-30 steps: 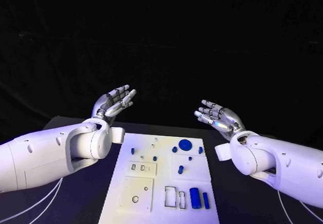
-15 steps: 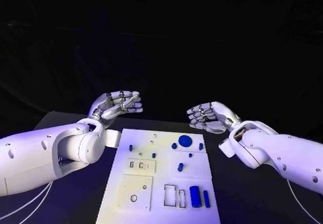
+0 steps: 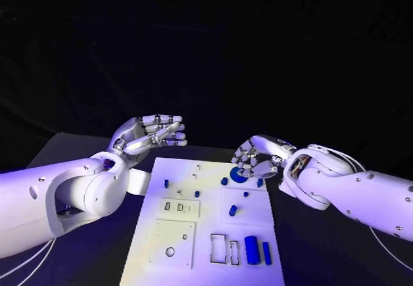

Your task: Assemble the parts on the task board

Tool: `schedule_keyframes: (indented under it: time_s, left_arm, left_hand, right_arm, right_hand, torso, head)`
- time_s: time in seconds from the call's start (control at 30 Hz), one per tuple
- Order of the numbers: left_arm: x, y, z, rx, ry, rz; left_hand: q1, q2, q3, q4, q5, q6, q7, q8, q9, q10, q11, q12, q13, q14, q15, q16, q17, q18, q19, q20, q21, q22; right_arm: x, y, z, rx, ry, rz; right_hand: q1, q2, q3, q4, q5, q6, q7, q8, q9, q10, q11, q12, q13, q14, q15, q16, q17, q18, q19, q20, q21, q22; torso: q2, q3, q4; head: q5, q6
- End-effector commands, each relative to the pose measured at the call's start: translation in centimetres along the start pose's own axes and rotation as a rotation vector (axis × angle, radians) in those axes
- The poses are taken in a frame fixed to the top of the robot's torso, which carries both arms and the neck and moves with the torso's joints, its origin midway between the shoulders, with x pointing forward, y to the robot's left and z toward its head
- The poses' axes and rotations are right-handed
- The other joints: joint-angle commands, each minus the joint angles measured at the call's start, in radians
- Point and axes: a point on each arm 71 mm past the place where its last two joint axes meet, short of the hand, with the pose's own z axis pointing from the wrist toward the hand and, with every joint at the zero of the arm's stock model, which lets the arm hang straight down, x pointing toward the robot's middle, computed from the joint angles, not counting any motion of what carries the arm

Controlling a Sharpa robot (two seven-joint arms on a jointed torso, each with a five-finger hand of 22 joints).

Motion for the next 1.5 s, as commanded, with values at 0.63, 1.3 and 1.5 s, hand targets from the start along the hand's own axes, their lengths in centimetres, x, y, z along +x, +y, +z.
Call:
schedule_keyframes:
  time_s: [0.63, 1.3, 1.5]
  left_arm:
    - [1.6, -1.6, -0.1, 0.010, 0.086, -0.024]
    - [1.7, -2.0, -0.1, 0.015, 0.095, -0.027]
    - [1.7, -2.0, -0.1, 0.015, 0.097, -0.027]
  left_hand:
    - [-0.024, -0.016, 0.000, 0.005, 0.000, -0.013, 0.053, -0.014, -0.005, -0.006, 0.013, -0.022, -0.001, -0.009, 0.007, -0.012, 0.006, 0.010, -0.007, 0.008, -0.009, -0.007]
    - [-0.029, -0.016, -0.001, 0.006, 0.000, -0.017, 0.055, -0.017, -0.007, -0.009, 0.015, -0.027, -0.001, -0.010, 0.009, -0.014, 0.008, 0.010, -0.008, 0.010, -0.011, -0.009]
    - [-0.029, -0.016, -0.001, 0.006, 0.000, -0.017, 0.055, -0.017, -0.007, -0.009, 0.015, -0.027, -0.001, -0.010, 0.009, -0.014, 0.008, 0.010, -0.008, 0.010, -0.011, -0.009]
  right_arm:
    - [0.8, 2.1, 2.0, -0.003, 0.055, -0.297]
    - [2.2, 1.5, 2.8, 0.027, 0.102, -0.318]
    - [2.5, 1.2, 2.9, 0.035, 0.111, -0.320]
  right_hand:
    - [-0.028, -0.048, 0.041, 0.061, 0.001, -0.018, -0.009, -0.022, 0.055, -0.032, -0.003, -0.008, 0.049, 0.081, -0.002, 0.393, 0.360, -0.048, 0.238, -0.007, 0.234, 0.351]
    - [-0.020, -0.051, 0.050, 0.085, -0.019, -0.018, -0.004, -0.021, 0.082, -0.102, 0.009, -0.010, 0.051, 0.095, 0.009, 0.541, 0.485, -0.074, 0.322, 0.002, 0.339, 0.519]
    - [-0.018, -0.049, 0.050, 0.088, -0.020, -0.019, -0.003, -0.022, 0.083, -0.108, 0.010, -0.010, 0.051, 0.097, 0.010, 0.553, 0.495, -0.076, 0.329, 0.004, 0.347, 0.533]
  torso:
    - [0.054, -0.0111, 0.0128]
    - [0.068, -0.0120, 0.0203]
    - [0.070, -0.0127, 0.0221]
  head:
    - [-0.002, 0.009]
    - [-0.002, 0.004]
    - [-0.002, 0.003]
